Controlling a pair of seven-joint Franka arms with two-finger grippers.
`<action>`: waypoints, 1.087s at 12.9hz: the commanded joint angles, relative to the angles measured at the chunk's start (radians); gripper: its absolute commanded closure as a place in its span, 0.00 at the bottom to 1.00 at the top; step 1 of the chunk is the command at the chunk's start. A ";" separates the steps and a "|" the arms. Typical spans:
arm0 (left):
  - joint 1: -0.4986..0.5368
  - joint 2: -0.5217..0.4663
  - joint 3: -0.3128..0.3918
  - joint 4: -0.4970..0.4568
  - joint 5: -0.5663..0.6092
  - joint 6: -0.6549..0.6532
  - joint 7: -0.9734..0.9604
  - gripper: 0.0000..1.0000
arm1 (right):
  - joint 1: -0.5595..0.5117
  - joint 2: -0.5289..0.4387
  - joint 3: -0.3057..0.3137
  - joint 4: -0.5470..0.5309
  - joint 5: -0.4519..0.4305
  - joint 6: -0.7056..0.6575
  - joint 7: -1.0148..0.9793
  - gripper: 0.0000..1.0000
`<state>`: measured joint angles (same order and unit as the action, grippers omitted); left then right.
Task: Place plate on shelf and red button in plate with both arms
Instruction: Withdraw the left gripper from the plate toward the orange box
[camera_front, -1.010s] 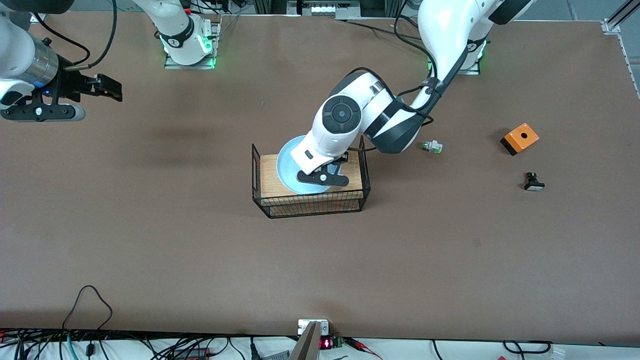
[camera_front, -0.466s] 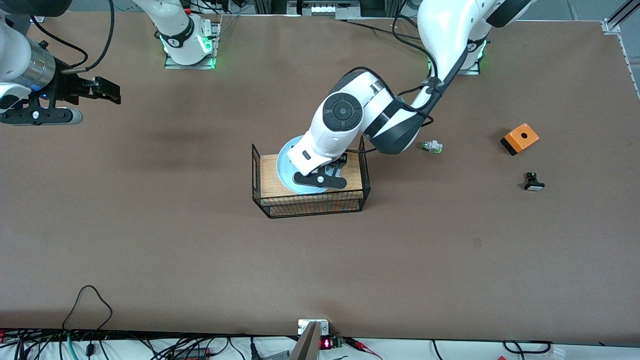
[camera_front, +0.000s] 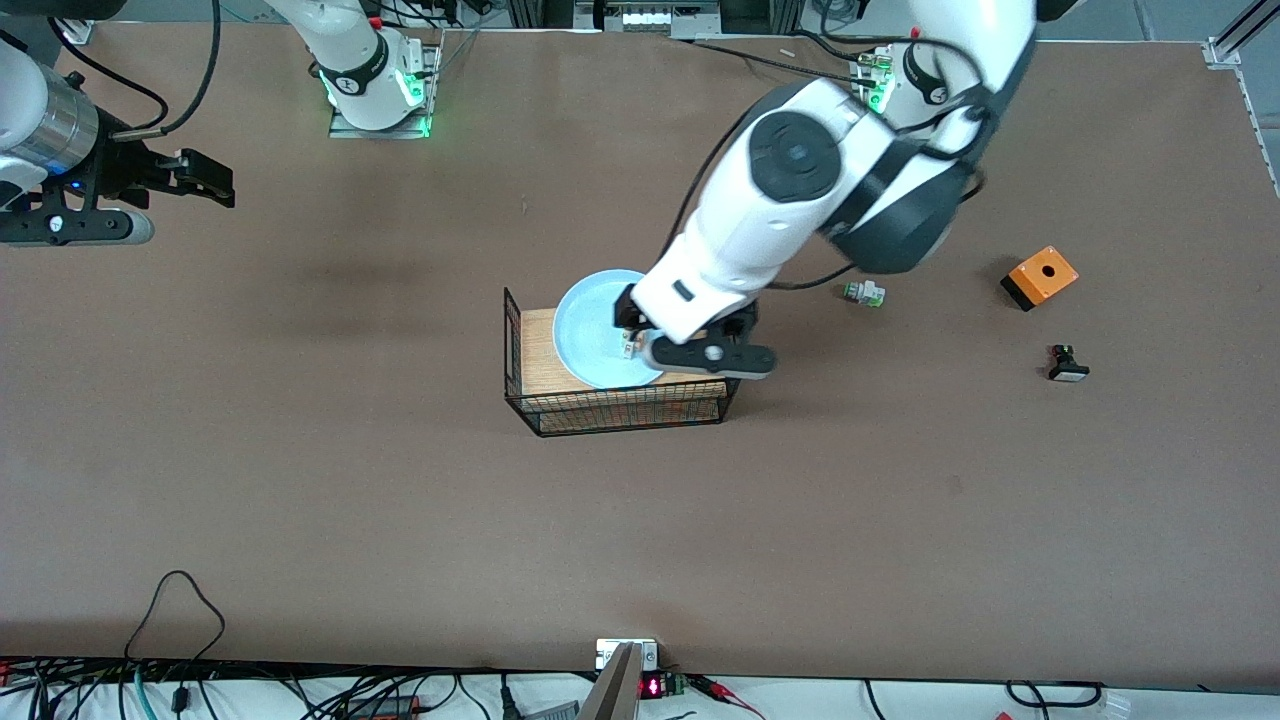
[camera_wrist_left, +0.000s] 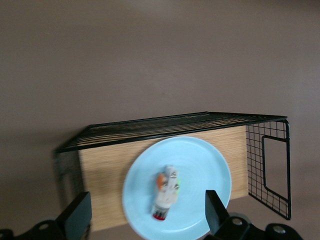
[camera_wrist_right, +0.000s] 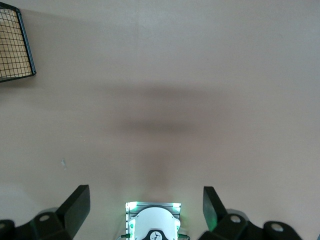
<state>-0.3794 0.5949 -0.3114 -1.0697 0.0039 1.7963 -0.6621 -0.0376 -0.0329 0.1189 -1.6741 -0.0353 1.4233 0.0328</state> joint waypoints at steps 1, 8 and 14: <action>0.086 -0.101 -0.002 -0.023 0.011 -0.121 0.025 0.00 | -0.007 0.007 0.002 0.022 0.012 -0.020 -0.016 0.00; 0.413 -0.191 -0.008 -0.023 0.008 -0.351 0.169 0.00 | -0.002 0.007 0.004 0.022 0.011 -0.020 -0.014 0.00; 0.476 -0.291 0.127 -0.137 0.004 -0.384 0.465 0.00 | -0.004 0.013 0.004 0.022 0.011 -0.021 -0.011 0.00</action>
<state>0.1029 0.4012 -0.2637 -1.0845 0.0063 1.3981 -0.3192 -0.0368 -0.0299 0.1195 -1.6738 -0.0353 1.4216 0.0327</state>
